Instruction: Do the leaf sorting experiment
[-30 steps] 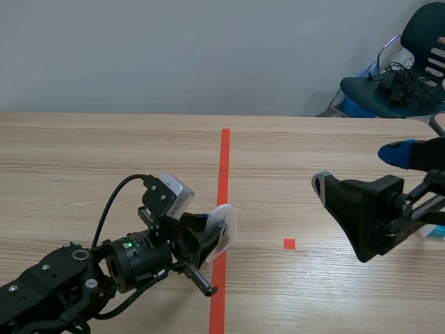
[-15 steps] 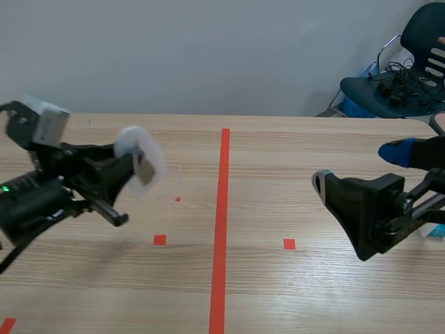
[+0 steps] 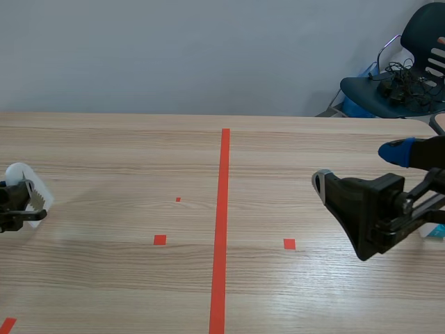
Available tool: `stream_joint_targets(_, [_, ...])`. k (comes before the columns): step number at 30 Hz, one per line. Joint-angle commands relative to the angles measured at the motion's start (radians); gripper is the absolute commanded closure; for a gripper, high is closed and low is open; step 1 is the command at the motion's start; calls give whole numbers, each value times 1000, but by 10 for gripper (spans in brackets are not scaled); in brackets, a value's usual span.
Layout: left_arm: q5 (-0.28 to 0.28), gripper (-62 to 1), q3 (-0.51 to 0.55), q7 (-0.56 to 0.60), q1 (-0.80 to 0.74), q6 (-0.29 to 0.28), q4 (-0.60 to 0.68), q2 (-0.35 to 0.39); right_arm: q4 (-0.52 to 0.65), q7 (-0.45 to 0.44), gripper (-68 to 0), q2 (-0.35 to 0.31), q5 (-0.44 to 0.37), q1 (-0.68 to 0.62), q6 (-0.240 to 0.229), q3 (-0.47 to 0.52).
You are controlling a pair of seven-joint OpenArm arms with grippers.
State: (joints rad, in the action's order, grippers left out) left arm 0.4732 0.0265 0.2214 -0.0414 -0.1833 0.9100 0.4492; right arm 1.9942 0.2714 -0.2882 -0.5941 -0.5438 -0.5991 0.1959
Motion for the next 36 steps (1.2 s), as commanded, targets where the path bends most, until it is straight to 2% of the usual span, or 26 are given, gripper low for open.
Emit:
stream_joint_targets(1, [7,-70,-4,23,24,-2,10,0,0,-12,-679,0,-12,10,1,8])
stream_joint_targets(4, [7,-84,-4,23,27,-14,-25,1,0,-12,-679,0,-12,10,1,8])
stream_joint_targets(6, [7,-128,-4,24,22,-17,-31,1,0,-12,-679,0,-12,10,1,8])
stream_joint_targets(8, [7,-212,-4,26,19,-23,-30,3,0,-12,-679,0,-12,10,0,8])
stream_joint_targets(11, [6,-371,-4,41,20,-29,-21,14,0,-12,-679,0,-12,10,0,8])
stream_joint_targets(13, [6,-446,-3,50,19,-29,0,31,0,-12,-679,0,-12,10,0,8])
stream_joint_targets(17, [7,-536,-1,35,5,-50,109,83,0,-12,-679,0,-12,10,0,8])
stream_joint_targets(22, [7,-620,26,-28,-69,-176,360,139,0,-16,-679,0,-12,10,0,8])
stream_joint_targets(28, [18,-623,42,-132,-192,-354,666,133,0,-37,-679,0,-11,13,1,8])
stream_joint_targets(32, [18,-623,40,-193,-278,-413,818,113,0,-38,-679,0,-11,15,1,8])
stream_joint_targets(36, [17,-623,39,-196,-358,-415,880,87,0,-42,-679,0,5,15,4,8])
